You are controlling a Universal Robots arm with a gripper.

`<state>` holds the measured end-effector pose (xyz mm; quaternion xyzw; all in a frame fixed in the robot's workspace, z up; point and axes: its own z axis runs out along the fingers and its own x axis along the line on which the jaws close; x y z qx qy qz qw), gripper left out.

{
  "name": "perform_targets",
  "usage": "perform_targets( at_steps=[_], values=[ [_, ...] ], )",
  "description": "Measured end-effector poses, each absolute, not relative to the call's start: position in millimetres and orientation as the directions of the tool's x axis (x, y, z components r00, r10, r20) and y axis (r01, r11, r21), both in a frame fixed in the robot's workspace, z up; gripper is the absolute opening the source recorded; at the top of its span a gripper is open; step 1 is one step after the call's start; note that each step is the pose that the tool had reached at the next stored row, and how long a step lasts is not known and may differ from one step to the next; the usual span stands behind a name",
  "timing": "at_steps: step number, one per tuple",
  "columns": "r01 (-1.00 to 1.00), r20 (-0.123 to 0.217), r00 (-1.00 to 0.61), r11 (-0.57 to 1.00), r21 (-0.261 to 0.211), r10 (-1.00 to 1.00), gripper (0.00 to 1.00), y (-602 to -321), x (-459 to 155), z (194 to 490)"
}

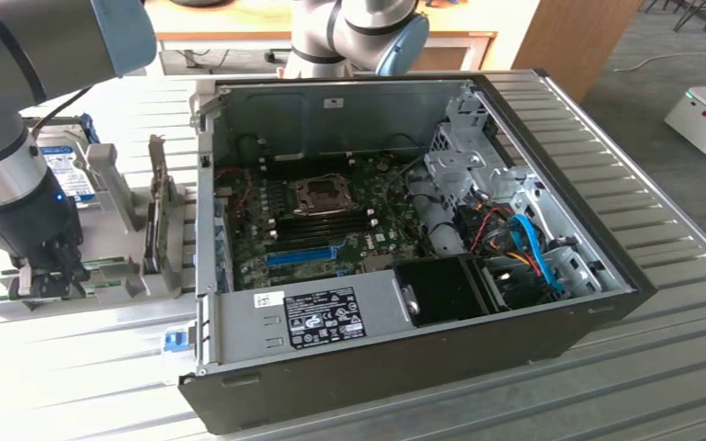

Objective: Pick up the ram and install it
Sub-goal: 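Pick up the ram and move it above insertion slot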

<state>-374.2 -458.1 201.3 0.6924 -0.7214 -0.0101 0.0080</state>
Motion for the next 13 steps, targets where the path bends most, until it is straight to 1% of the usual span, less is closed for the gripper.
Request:
perform_targets(
  at_steps=[13],
  values=[
    [-0.999, -0.002, -0.040, 0.040, 0.026, -0.999, 0.29, -458.0, -374.2, 200.6]
  ],
)
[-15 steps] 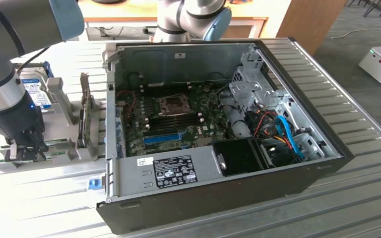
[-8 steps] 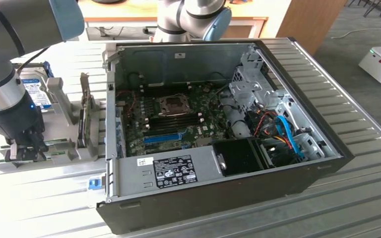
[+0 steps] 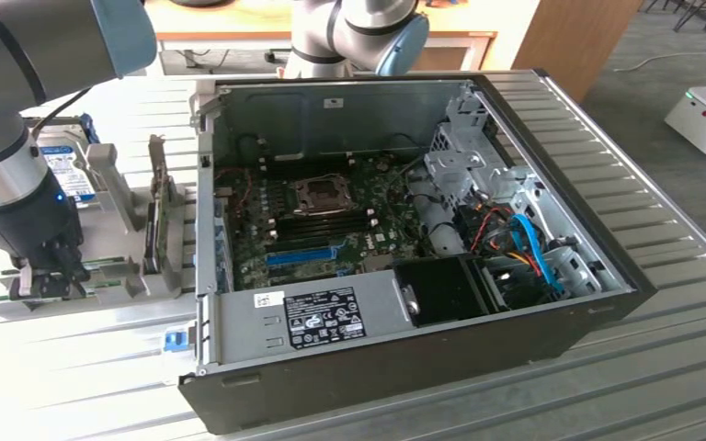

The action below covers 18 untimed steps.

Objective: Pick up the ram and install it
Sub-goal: 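Pick up the ram and move it above insertion slot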

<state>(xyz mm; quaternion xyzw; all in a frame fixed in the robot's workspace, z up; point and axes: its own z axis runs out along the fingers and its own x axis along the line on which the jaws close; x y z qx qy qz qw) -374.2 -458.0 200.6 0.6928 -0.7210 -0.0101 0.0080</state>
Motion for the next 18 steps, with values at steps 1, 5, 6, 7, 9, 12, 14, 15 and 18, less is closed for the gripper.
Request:
perform_targets(
  at_steps=[1, 5, 6, 7, 9, 12, 14, 15, 18],
  values=[
    [-0.999, -0.002, -0.040, 0.040, 0.026, -0.999, 0.29, -458.0, -374.2, 200.6],
    [-0.999, -0.002, -0.040, 0.040, 0.026, -0.999, 0.29, -458.0, -374.2, 200.6],
    [-0.999, -0.002, -0.040, 0.040, 0.026, -0.999, 0.28, -458.0, -374.2, 200.6],
    [-0.999, -0.002, -0.040, 0.040, 0.026, -0.999, 0.28, -458.0, -374.2, 200.6],
    [-0.999, -0.002, -0.040, 0.040, 0.026, -0.999, 0.21, -458.0, -374.2, 200.6],
    [-0.999, -0.002, -0.040, 0.040, 0.026, -0.999, 0.21, -458.0, -374.2, 200.6],
    [-0.999, -0.002, -0.040, 0.040, 0.026, -0.999, 0.21, -458.0, -374.2, 200.6],
    [-0.999, -0.002, -0.040, 0.040, 0.026, -0.999, 0.21, -458.0, -374.2, 200.6],
    [-0.999, -0.002, -0.040, 0.040, 0.026, -0.999, 0.21, -458.0, -374.2, 200.6]
  ],
)
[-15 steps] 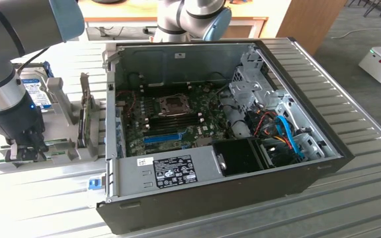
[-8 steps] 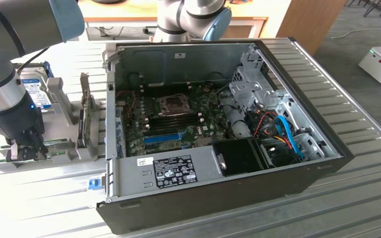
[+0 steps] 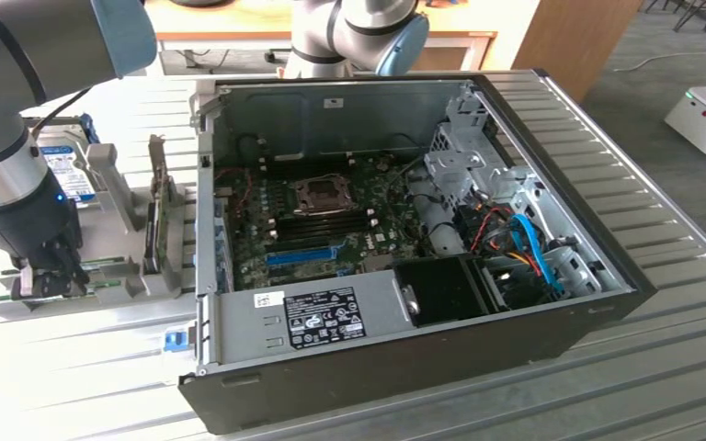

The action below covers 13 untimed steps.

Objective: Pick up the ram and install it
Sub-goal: 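Pick up the ram and move it above insertion slot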

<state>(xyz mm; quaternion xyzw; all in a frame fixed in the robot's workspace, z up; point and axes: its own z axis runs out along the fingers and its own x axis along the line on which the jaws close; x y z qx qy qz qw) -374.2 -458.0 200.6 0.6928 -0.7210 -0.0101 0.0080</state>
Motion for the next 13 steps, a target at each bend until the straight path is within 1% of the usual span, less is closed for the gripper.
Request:
perform_targets(
  at_steps=[2, 3, 5, 13],
  values=[
    [-0.999, -0.003, -0.040, 0.040, 0.026, -0.999, 0.20, -458.0, -374.2, 200.5],
    [-0.999, -0.003, -0.040, 0.040, 0.026, -0.999, 0.13, -458.0, -374.2, 200.6],
    [-0.999, -0.002, -0.040, 0.040, 0.026, -0.999, 0.12, -458.0, -374.2, 200.6],
    [-0.999, -0.002, -0.040, 0.040, 0.026, -0.999, 0.12, -458.0, -374.2, 200.6]
  ],
)
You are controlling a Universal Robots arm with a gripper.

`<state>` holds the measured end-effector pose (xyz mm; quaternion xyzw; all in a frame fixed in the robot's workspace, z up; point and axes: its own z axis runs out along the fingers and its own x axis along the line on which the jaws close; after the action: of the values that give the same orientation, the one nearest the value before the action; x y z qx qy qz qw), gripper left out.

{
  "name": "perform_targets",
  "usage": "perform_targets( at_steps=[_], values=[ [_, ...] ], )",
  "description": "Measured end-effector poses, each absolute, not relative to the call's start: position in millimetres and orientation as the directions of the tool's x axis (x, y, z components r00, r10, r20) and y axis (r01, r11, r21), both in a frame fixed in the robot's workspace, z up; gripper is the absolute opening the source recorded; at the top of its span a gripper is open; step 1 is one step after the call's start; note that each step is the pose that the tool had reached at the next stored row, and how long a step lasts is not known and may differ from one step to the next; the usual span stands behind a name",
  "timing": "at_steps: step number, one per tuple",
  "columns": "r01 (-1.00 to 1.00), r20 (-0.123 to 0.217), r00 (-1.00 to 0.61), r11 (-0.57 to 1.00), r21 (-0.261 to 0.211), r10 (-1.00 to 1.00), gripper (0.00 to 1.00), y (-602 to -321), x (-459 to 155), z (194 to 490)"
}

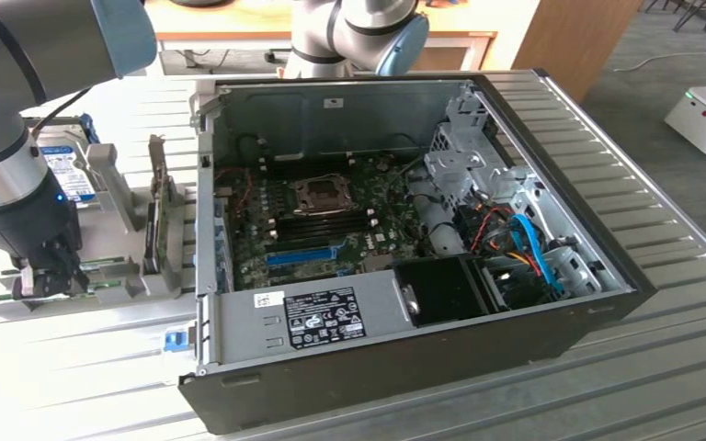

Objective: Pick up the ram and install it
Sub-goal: 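Pick up the ram and move it above insertion slot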

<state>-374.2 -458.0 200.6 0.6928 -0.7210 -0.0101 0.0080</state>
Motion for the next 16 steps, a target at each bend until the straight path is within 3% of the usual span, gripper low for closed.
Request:
perform_targets(
  at_steps=[16],
  values=[
    [-0.999, -0.002, -0.025, 0.025, 0.026, -1.000, 0.12, -458.0, -374.2, 200.6]
  ],
)
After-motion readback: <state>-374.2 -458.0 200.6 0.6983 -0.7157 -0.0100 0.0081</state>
